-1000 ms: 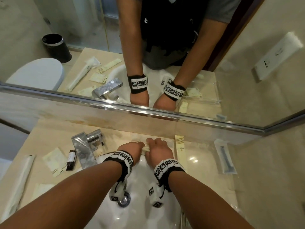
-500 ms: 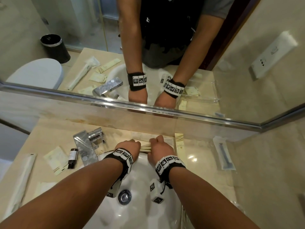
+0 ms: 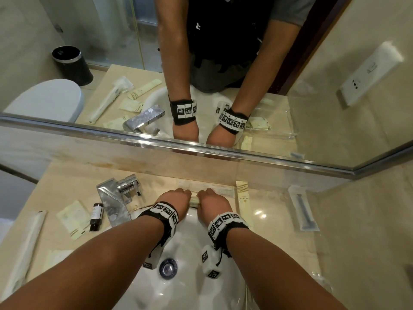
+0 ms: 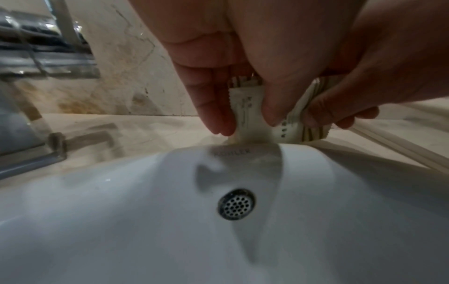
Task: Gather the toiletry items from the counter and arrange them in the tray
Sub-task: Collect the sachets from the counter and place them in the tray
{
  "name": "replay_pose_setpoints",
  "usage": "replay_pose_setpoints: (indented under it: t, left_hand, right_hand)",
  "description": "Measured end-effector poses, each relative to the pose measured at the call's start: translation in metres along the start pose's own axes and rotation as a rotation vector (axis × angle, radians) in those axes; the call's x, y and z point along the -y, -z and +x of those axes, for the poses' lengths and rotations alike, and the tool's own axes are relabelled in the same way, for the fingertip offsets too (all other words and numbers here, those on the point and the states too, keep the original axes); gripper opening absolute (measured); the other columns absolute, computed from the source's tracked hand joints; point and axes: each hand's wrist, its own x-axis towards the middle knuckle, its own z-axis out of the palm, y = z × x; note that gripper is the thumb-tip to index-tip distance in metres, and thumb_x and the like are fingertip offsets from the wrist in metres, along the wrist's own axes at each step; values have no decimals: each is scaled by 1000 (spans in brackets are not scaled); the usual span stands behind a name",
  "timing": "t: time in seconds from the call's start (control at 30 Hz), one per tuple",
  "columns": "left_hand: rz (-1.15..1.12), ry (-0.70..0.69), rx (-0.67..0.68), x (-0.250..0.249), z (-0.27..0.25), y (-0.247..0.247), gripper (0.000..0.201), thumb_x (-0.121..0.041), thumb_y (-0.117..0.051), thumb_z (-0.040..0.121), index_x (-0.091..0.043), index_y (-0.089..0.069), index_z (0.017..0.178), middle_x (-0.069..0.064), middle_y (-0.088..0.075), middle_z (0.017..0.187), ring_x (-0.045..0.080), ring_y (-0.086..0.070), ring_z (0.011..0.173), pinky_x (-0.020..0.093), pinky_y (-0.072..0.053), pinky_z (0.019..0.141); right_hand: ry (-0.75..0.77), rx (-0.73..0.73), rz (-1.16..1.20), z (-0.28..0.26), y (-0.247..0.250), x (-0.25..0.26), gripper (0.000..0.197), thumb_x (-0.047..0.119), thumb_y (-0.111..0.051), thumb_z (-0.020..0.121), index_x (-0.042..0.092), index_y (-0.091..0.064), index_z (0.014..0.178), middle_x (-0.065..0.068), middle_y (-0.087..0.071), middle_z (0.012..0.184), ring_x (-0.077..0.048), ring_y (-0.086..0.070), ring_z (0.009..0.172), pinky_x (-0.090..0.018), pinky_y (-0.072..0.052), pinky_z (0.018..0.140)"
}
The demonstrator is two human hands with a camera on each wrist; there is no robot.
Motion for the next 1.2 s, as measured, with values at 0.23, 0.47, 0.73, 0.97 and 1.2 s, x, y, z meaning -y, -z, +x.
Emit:
replay_pose_setpoints:
  t: [0.23,0.47,0.73,0.97,1.2]
  left_hand:
    - [-17,26,1,0,0,-13,40,-18,-44,94,-22,-42,135,8,-52,125,30,-52,113,41,-48,88]
    - [-26,10,29,7,-1,-5,38,-8,-48,87,-16,-46,124,10,-58,118,31,-55,108,41,-49,84]
    - [-294,-8,-10,21,-25,7,24,-29,-42,95,-23,-55,115,1,-66,95,23,-63,85,32,-51,69]
    - [-449,-57,-41,12,-70,22,16,-33,-53,95,-21,-58,104,2,-66,94,22,-63,84,28,-48,73]
    - [-758,-66,-99,-31,-111,28,8,-25,-51,95,-23,-58,100,7,-72,74,22,-71,64,36,-57,58]
  right_hand:
    - [-50,-26,68,-1,-9,3,42,16,-54,92,24,-52,133,-7,-54,125,-31,-65,97,-34,-45,71]
    - [-11,8,43,-3,-9,0,37,16,-51,94,18,-49,131,-9,-56,123,-31,-60,105,-38,-49,80]
    - [14,-105,381,-24,17,3,16,32,-54,92,32,-59,108,8,-63,97,-16,-59,84,-32,-47,72]
    - [-106,-172,716,-77,32,-1,33,32,-67,92,39,-58,123,8,-66,103,-10,-60,85,-27,-48,75]
    - [-71,-241,810,-129,42,-3,35,18,-52,97,25,-53,132,-5,-65,110,-21,-61,89,-35,-51,79]
